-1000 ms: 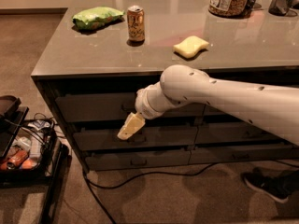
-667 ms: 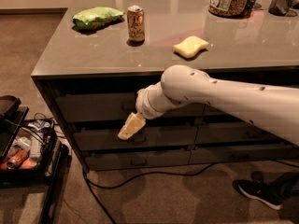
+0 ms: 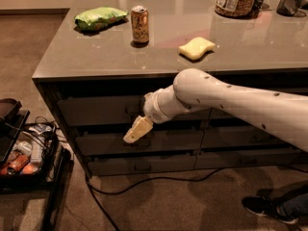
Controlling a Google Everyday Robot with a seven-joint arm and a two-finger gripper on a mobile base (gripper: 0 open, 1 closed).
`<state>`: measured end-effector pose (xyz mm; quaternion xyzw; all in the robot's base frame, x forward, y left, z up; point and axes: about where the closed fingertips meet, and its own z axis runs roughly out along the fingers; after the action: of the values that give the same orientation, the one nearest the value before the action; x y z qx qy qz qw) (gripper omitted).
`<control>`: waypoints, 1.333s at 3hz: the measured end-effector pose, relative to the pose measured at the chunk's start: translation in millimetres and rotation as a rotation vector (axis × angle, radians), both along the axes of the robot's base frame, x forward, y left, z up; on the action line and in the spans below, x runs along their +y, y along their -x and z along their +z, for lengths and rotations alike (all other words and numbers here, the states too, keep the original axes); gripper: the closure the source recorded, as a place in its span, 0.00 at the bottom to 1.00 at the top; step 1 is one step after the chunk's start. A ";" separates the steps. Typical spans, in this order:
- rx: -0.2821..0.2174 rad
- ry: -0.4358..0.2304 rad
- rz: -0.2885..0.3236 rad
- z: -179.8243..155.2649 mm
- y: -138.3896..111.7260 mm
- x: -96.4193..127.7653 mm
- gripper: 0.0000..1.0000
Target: Open top drawer
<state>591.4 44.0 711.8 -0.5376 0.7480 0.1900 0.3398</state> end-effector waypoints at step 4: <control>-0.020 -0.050 -0.027 -10.4 -55.1 21.2 0.00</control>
Offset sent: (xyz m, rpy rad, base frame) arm 0.0472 0.0059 -0.0241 0.0590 0.0700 -0.0183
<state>646.5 65.2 701.4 -0.5204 0.7469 0.1989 0.3630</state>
